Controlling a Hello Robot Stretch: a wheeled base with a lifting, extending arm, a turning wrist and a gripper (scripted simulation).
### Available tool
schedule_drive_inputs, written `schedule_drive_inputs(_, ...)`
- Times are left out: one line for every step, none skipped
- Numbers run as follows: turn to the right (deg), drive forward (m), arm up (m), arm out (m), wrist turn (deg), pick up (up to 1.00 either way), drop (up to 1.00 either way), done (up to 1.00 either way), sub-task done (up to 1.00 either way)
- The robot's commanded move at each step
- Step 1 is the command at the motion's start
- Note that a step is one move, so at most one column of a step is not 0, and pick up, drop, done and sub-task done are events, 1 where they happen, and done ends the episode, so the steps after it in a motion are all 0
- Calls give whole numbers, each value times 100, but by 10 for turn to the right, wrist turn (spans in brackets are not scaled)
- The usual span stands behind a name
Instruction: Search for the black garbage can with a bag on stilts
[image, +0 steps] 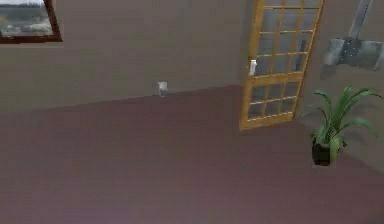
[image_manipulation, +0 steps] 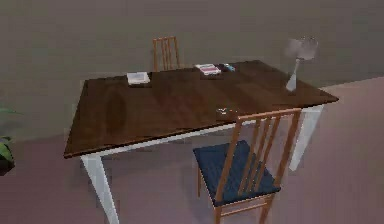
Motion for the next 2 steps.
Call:
schedule_drive_inputs(0, 100, 0, 0, 0, 0, 0, 0, 0)
schedule_drive_inputs(0, 100, 0, 0, 0, 0, 0, 0, 0)
